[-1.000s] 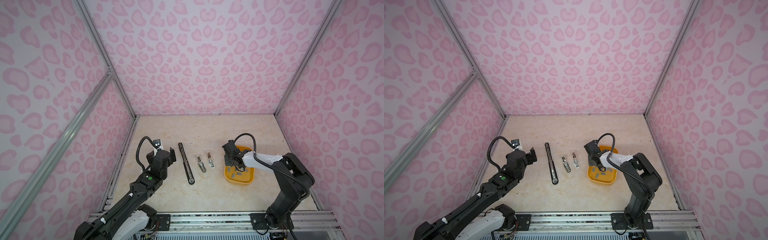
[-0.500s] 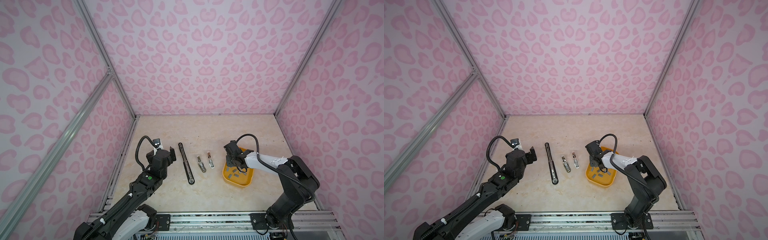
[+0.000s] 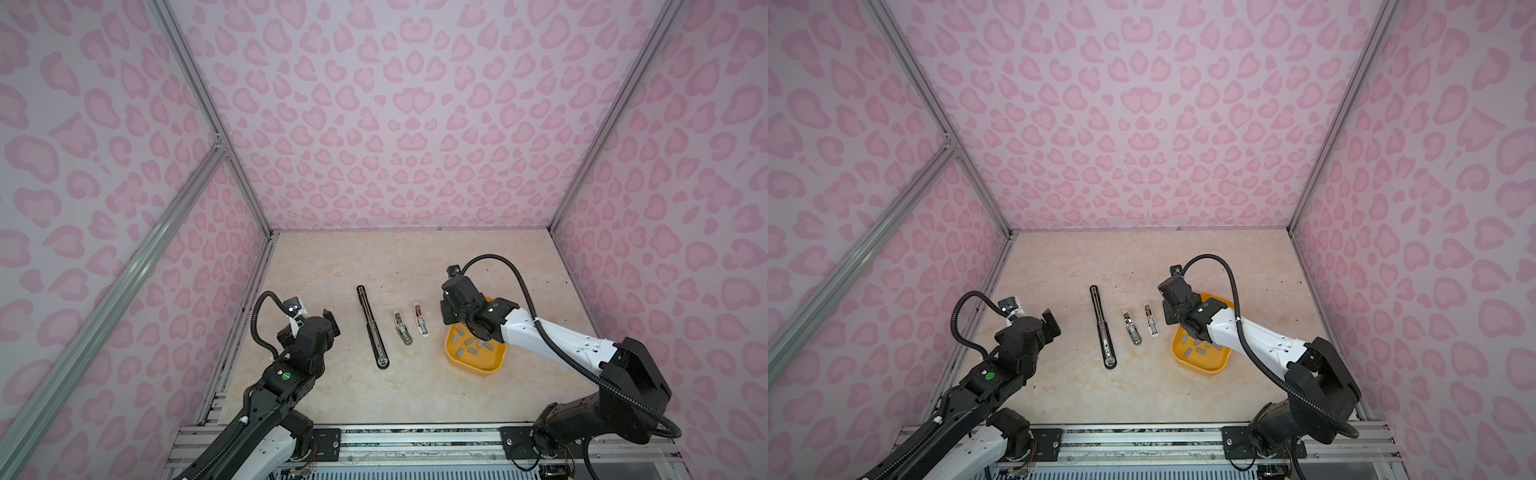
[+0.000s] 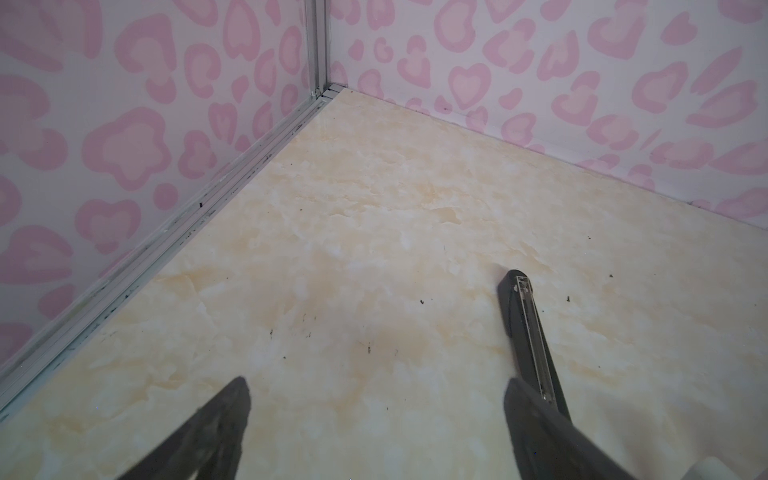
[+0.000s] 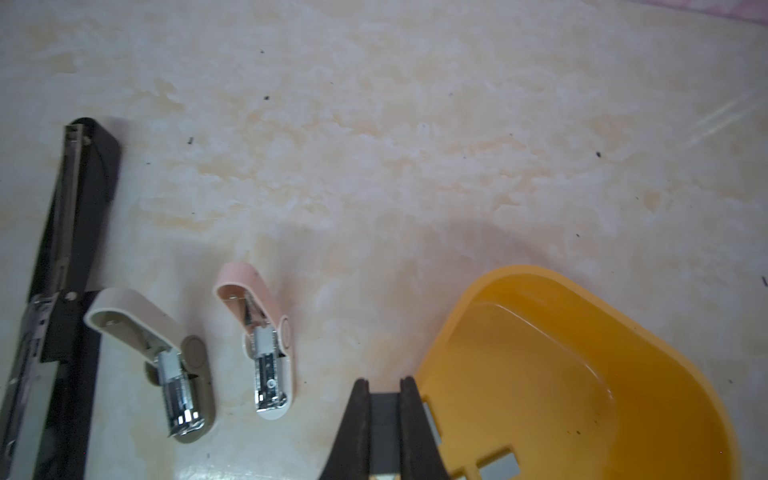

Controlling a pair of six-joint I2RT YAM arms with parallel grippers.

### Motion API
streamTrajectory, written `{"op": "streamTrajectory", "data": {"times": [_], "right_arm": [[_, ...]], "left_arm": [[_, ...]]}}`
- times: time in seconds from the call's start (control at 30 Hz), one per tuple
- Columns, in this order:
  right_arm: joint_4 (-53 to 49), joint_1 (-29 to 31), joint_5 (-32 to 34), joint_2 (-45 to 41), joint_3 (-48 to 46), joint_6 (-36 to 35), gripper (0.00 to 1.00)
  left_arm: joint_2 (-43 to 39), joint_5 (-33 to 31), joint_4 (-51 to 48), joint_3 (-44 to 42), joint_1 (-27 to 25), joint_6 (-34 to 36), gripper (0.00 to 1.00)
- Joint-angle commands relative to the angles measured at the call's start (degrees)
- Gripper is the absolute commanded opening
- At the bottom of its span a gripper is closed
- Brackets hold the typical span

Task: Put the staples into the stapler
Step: 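Lift the staple strip with the right gripper toward the pink stapler, then lower the staple strip into the pink stapler's open channel with the right gripper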

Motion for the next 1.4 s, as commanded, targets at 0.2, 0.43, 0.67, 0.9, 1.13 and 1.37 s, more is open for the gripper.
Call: {"op": "streamTrajectory", "data": {"times": [0.2, 0.43, 0.67, 0.9, 1.13, 1.37], "right_arm": [[7.93, 5.34, -1.94, 8.34, 0.9, 2.09, 0.04], [10.94, 5.16, -5.6, 13.24, -0.04, 2.88, 0.03], [11.23, 5.16, -5.69, 13.52, -1.64, 4.08, 0.03], [10.89, 4.92, -5.31, 14.56, -0.39, 4.22, 0.03], [12.39, 4.9, -6.07, 16.43, -0.49, 5.19, 0.01], [13.46, 5.07, -4.29, 17.62, -0.59, 4.96, 0.01]], "left_arm": [[-1.48, -2.7, -0.83, -3.09, 0.04, -3.77, 0.96], [-1.19, -2.35, 0.12, -3.29, 0.04, -3.18, 0.96], [1.54, -1.84, 1.04, -2.5, 0.04, -2.35, 0.96], [2.09, -1.93, 1.04, -2.29, 0.04, -2.42, 0.96], [2.44, -1.97, 1.25, -2.2, 0.04, -2.36, 0.96], [2.37, -1.76, 1.26, -2.2, 0.04, -2.32, 0.96]]}}
